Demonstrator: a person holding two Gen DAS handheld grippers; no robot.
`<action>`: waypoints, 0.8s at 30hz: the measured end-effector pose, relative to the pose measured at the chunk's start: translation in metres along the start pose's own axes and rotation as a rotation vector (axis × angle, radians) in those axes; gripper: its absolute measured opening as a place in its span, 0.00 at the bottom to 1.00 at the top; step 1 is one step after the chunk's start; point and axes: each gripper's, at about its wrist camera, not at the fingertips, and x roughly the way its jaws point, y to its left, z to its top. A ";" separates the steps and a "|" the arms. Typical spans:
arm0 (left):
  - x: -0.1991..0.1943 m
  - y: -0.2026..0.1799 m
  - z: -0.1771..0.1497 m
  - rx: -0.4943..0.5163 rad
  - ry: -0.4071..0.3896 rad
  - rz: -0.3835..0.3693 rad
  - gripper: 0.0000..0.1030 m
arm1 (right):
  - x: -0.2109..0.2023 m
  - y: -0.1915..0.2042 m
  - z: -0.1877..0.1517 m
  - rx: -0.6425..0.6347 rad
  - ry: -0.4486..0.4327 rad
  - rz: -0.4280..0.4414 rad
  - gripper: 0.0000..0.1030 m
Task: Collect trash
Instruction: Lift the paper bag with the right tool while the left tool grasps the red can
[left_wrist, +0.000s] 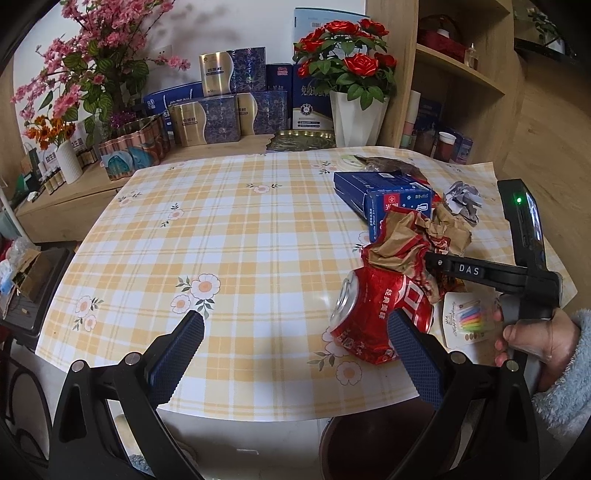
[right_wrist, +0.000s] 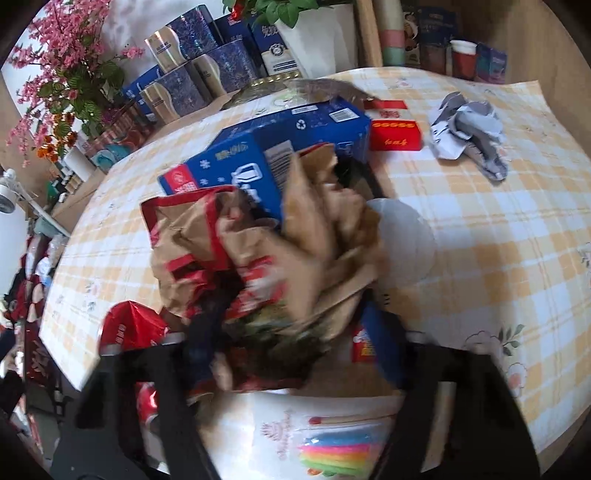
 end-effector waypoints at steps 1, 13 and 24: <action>-0.001 0.000 0.000 0.000 -0.002 -0.002 0.94 | -0.004 0.001 0.000 -0.002 -0.011 -0.002 0.52; 0.011 -0.007 -0.008 -0.022 0.027 -0.081 0.87 | -0.069 -0.007 0.005 0.010 -0.211 0.011 0.50; 0.048 -0.012 0.001 -0.035 0.082 -0.184 0.64 | -0.122 -0.034 0.005 0.060 -0.325 0.059 0.50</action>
